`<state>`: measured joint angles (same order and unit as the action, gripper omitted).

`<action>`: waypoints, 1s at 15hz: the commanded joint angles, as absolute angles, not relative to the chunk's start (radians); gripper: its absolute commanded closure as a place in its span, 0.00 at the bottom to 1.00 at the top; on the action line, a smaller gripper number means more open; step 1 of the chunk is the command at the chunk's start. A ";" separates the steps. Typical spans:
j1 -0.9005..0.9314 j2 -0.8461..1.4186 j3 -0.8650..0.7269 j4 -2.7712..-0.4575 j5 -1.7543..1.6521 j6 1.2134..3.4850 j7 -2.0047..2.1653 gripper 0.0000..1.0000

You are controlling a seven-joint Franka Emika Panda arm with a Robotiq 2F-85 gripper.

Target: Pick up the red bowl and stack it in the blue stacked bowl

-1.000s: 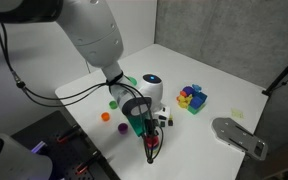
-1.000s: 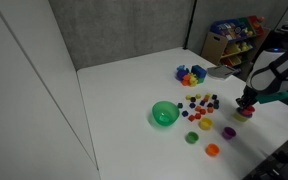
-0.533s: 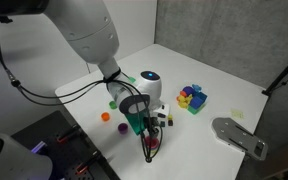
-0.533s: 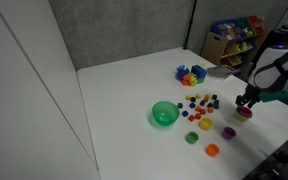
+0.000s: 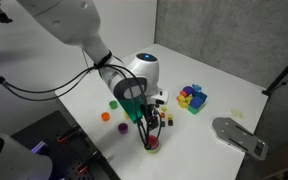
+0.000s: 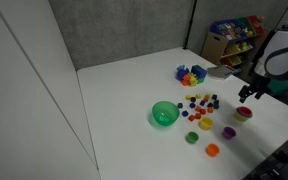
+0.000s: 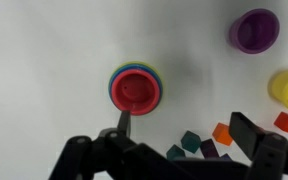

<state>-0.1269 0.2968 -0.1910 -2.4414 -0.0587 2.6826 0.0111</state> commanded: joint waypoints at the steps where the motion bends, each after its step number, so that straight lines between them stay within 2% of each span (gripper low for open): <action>1: -0.110 0.107 -0.209 -2.505 -0.129 2.559 0.022 0.00; 9: -0.119 -0.193 -0.149 -2.464 -0.156 2.168 -0.035 0.00; 13: -0.121 -0.270 -0.126 -2.462 -0.166 2.075 -0.024 0.00; 15: -0.124 -0.251 -0.124 -2.462 -0.167 2.101 -0.010 0.00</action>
<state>-0.1178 -0.2516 -0.1292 -2.4631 -0.1685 2.1012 -0.0083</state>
